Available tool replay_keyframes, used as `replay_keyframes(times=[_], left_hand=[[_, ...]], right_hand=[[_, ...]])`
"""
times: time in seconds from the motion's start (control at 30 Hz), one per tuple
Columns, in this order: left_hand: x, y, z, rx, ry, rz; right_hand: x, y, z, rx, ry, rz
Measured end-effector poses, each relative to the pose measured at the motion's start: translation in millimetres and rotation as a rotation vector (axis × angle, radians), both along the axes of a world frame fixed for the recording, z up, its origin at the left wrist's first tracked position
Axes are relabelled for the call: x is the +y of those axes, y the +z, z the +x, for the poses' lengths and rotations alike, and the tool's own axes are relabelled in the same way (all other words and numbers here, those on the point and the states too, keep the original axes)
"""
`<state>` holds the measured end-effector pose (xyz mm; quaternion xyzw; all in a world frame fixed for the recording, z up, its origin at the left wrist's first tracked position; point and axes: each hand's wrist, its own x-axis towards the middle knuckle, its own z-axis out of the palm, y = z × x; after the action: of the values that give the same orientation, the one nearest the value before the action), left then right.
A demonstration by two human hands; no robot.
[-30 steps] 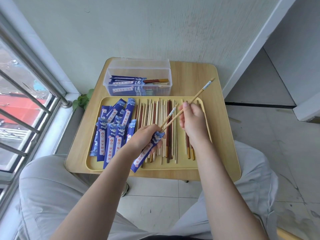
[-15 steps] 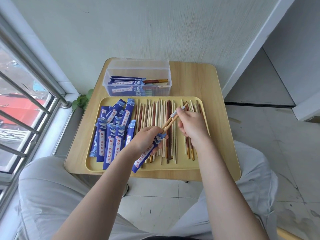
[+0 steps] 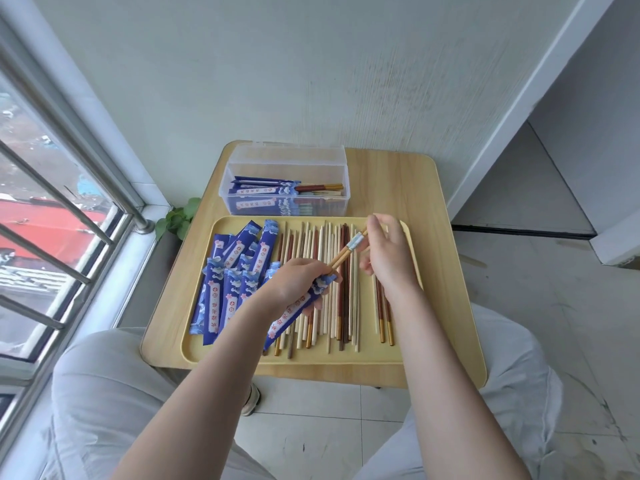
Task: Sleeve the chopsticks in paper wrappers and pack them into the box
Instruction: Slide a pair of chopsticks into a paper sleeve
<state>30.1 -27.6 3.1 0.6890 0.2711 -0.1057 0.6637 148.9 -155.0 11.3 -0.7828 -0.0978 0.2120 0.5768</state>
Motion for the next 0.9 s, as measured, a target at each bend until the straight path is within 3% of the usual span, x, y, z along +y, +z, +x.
replay_keyframes(times=[0.13,0.27,0.43,0.53,0.6,0.77,0.9], left_hand=[[15.1,18.8,15.0,-0.098,-0.025,0.140],[39.6,20.9,42.6,-0.123,0.085,0.337],[74.6,25.2,87.4,-0.028,-0.020,1.037],[93.3,23.0,113.2,-0.057,-0.004,1.268],[100.5,16.5,118.6,-0.065,0.020,1.296],[116.0,-11.9,120.6,-0.040,0.060,1.136],[124.0,-22.0,114.7,0.080,0.066,1.114]], right_hand=[[13.8,7.1,21.2,-0.096,0.062,-0.049],[29.9,10.0,44.0,-0.005,0.047,0.004],[55.5,7.1,62.2,0.163,0.002,0.169],[76.8,6.6,72.3,0.244,-0.068,0.266],[85.2,5.9,75.0,0.260,-0.061,0.299],[98.7,-3.8,94.7,0.280,-0.080,0.202],[116.6,-1.4,104.1,0.334,-0.040,0.141]])
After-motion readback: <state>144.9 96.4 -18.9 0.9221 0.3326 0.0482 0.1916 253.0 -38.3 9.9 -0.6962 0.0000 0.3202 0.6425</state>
